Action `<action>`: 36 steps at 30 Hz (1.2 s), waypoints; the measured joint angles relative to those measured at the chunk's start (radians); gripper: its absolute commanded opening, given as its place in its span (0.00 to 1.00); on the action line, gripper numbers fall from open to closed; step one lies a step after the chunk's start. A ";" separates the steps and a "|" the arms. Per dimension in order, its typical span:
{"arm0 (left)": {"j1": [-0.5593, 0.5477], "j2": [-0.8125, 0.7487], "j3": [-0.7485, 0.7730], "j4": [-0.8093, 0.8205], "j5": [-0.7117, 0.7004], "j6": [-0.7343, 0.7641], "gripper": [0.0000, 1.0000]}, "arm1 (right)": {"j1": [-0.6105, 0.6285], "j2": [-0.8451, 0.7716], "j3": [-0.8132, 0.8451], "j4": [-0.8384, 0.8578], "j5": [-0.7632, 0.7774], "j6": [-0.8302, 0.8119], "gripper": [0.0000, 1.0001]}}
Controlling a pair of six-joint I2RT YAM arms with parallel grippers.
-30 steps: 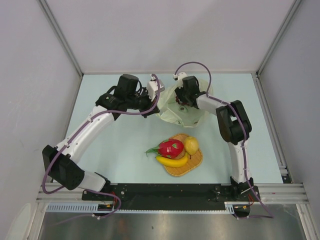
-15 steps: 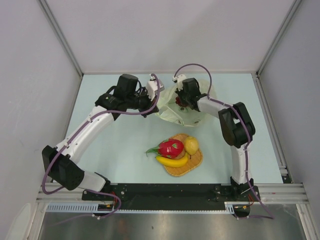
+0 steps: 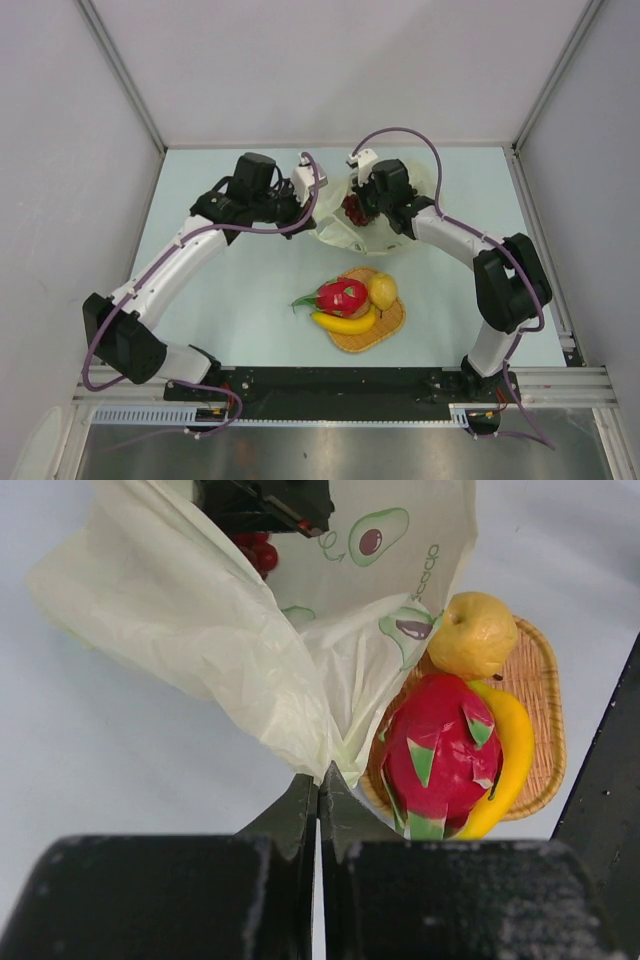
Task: Take the fake fruits out of the plastic bag
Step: Adjust the fake fruit in the plastic bag.
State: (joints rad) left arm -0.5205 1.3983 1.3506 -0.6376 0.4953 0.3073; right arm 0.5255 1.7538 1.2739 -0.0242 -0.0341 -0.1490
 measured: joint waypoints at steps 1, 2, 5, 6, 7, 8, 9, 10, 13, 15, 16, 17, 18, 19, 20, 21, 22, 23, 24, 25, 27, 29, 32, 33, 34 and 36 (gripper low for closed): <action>0.000 0.000 -0.001 0.000 0.000 0.000 0.00 | 0.000 0.000 -0.010 -0.001 -0.002 0.000 0.00; 0.000 0.000 -0.003 0.001 -0.003 0.000 0.00 | -0.002 0.002 -0.024 -0.005 -0.006 0.000 0.00; 0.000 -0.001 -0.016 0.000 -0.017 0.009 0.00 | -0.008 0.007 -0.044 -0.009 -0.008 -0.001 0.00; 0.000 -0.001 -0.020 0.000 -0.022 0.011 0.00 | -0.010 0.008 -0.046 -0.008 -0.007 -0.002 0.00; 0.000 -0.003 -0.026 0.000 -0.027 0.016 0.00 | -0.012 0.008 -0.046 -0.006 -0.005 -0.003 0.00; 0.000 -0.005 -0.032 -0.001 -0.034 0.019 0.00 | -0.014 0.008 -0.046 -0.002 -0.002 -0.006 0.00; 0.000 -0.008 -0.039 -0.001 -0.042 0.026 0.00 | -0.016 0.008 -0.046 0.002 0.000 -0.006 0.00; 0.000 -0.011 -0.045 -0.001 -0.050 0.032 0.00 | -0.019 0.008 -0.046 0.005 0.000 -0.005 0.00; 0.000 -0.018 -0.061 -0.001 -0.080 0.047 0.00 | -0.030 0.006 -0.046 0.005 -0.008 -0.003 0.00; 0.000 -0.018 -0.066 -0.004 -0.099 0.059 0.00 | -0.037 0.001 -0.046 -0.002 -0.023 -0.002 0.00; 0.000 -0.018 -0.068 -0.006 -0.104 0.061 0.00 | -0.040 -0.006 -0.046 -0.009 -0.033 -0.002 0.00; 0.000 -0.018 -0.068 -0.009 -0.108 0.062 0.00 | -0.043 -0.015 -0.046 -0.018 -0.042 -0.002 0.00; 0.000 -0.018 -0.068 -0.008 -0.109 0.063 0.00 | -0.045 -0.028 -0.047 -0.028 -0.052 -0.002 0.00; 0.000 -0.017 -0.068 -0.008 -0.109 0.063 0.01 | -0.048 -0.041 -0.047 -0.032 -0.059 -0.002 0.00; 0.000 -0.015 -0.068 -0.008 -0.109 0.064 0.00 | -0.050 -0.051 -0.048 -0.034 -0.063 -0.002 0.00; 0.000 -0.011 -0.068 -0.008 -0.109 0.064 0.01 | -0.050 -0.063 -0.050 -0.034 -0.070 -0.002 0.00; 0.000 -0.005 -0.066 -0.009 -0.109 0.063 0.00 | -0.050 -0.072 -0.051 -0.034 -0.077 -0.002 0.00; 0.000 0.002 -0.064 -0.008 -0.109 0.063 0.00 | -0.050 -0.079 -0.051 -0.034 -0.084 -0.003 0.00; 0.000 0.011 -0.061 -0.010 -0.108 0.063 0.00 | -0.050 -0.082 -0.053 -0.034 -0.090 -0.006 0.00; 0.000 0.020 -0.055 -0.011 -0.108 0.063 0.00 | -0.050 -0.082 -0.056 -0.034 -0.093 -0.012 0.00; 0.000 0.034 -0.048 -0.011 -0.108 0.060 0.00 | -0.047 -0.081 -0.065 -0.034 -0.093 -0.027 0.00; 0.000 0.037 -0.046 -0.011 -0.108 0.060 0.00 | -0.044 -0.073 -0.076 -0.033 -0.092 -0.047 0.00; 0.000 0.036 -0.046 -0.011 -0.108 0.060 0.00 | -0.040 -0.041 -0.082 -0.028 -0.089 -0.061 0.00; 0.000 0.036 -0.046 -0.012 -0.108 0.060 0.00 | -0.039 -0.025 -0.083 -0.027 -0.087 -0.064 0.06; 0.000 0.036 -0.046 -0.012 -0.109 0.061 0.00 | -0.038 -0.009 -0.083 -0.023 -0.084 -0.066 0.17; -0.004 0.036 -0.047 -0.015 -0.128 0.069 0.00 | -0.035 0.022 -0.084 -0.011 -0.074 -0.067 0.40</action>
State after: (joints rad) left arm -0.5247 1.4345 1.3041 -0.6529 0.3672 0.3759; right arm 0.4904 1.7756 1.1896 -0.0357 -0.1078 -0.2157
